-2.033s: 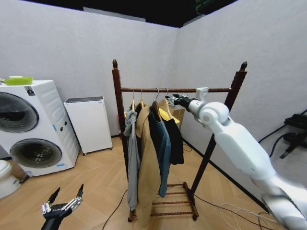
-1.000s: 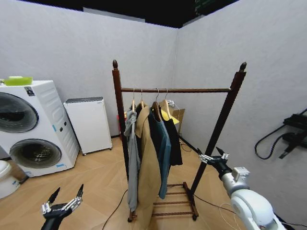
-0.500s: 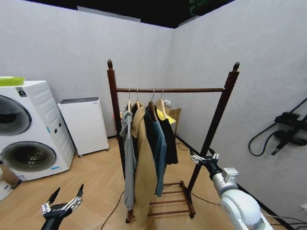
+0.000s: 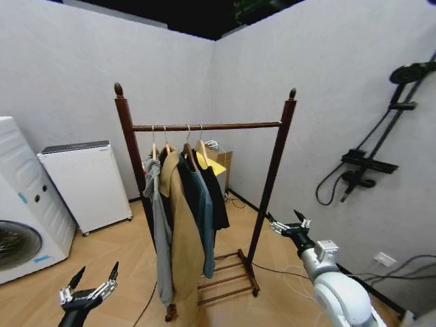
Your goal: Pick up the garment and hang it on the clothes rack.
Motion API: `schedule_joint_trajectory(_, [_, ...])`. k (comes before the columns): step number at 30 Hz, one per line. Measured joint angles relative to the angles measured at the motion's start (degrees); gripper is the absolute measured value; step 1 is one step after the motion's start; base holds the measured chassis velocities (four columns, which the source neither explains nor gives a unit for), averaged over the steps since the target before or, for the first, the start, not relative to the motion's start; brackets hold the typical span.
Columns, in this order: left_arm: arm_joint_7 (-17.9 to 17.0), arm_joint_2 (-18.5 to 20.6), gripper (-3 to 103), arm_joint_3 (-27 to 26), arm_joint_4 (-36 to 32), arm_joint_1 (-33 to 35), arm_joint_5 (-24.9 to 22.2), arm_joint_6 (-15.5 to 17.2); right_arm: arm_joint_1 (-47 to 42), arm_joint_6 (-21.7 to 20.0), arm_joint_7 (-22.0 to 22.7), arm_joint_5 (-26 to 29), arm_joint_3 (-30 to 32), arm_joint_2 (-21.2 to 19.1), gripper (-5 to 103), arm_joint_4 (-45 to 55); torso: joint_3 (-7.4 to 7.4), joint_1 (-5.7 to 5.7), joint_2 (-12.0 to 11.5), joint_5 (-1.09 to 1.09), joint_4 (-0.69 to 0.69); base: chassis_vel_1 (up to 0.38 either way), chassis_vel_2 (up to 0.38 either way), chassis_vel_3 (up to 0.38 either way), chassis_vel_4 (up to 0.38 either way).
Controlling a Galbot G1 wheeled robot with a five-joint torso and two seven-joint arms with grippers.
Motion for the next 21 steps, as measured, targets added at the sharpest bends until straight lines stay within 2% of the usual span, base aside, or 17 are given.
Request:
schedule_joint_trajectory(4, [0.0, 0.0, 100, 0.0, 0.0, 0.0, 0.0, 0.0, 0.0, 0.2, 0.0, 0.0, 0.1, 0.0, 100, 0.4, 0.00, 0.00, 0.0, 0.02, -0.01, 0.057, -0.329, -0.321, 0.058])
schedule_joint_trajectory(5, [0.0, 0.0, 100, 0.0, 0.0, 0.0, 0.0, 0.0, 0.1, 0.2, 0.0, 0.0, 0.1, 0.0, 100, 0.6, -0.01, -0.03, 0.0, -0.03, 0.01, 0.082, -0.364, -0.318, 0.076])
schedule_joint_trajectory(6, [0.0, 0.0, 100, 0.0, 0.0, 0.0, 0.0, 0.0, 0.1, 0.3, -0.4, 0.0, 0.0, 0.1, 100, 0.8, -0.01, -0.04, 0.0, 0.05, 0.00, 0.120, -0.339, -0.346, 0.110])
schedule_joint_trajectory(9, [0.0, 0.0, 100, 0.0, 0.0, 0.0, 0.0, 0.0, -0.2, 0.9, -1.4, -0.5, -0.3, 0.4, 100, 0.9, -0.02, -0.08, 0.0, 0.00, -0.01, 0.096, -0.324, -0.319, 0.086])
schedule_joint_trajectory(11, [0.0, 0.0, 100, 0.0, 0.0, 0.0, 0.0, 0.0, -0.3, 1.2, -1.7, -0.8, -0.5, 0.5, 100, 0.9, -0.04, -0.11, 0.1, 0.01, 0.02, 0.013, -0.275, -0.238, 0.007])
schedule_joint_trajectory(14, [0.0, 0.0, 100, 0.0, 0.0, 0.0, 0.0, 0.0, -0.3, 1.5, -1.8, -1.2, -1.0, 1.0, 100, 0.9, -0.02, -0.09, 0.0, 0.00, -0.02, -0.060, -0.136, -0.226, -0.021])
schedule_joint_trajectory(21, [0.0, 0.0, 100, 0.0, 0.0, 0.0, 0.0, 0.0, -0.3, 1.9, -1.8, -1.7, -1.6, 1.3, 100, 0.8, 0.02, 0.05, 0.0, 0.04, 0.02, -0.173, -0.091, -0.094, -0.163])
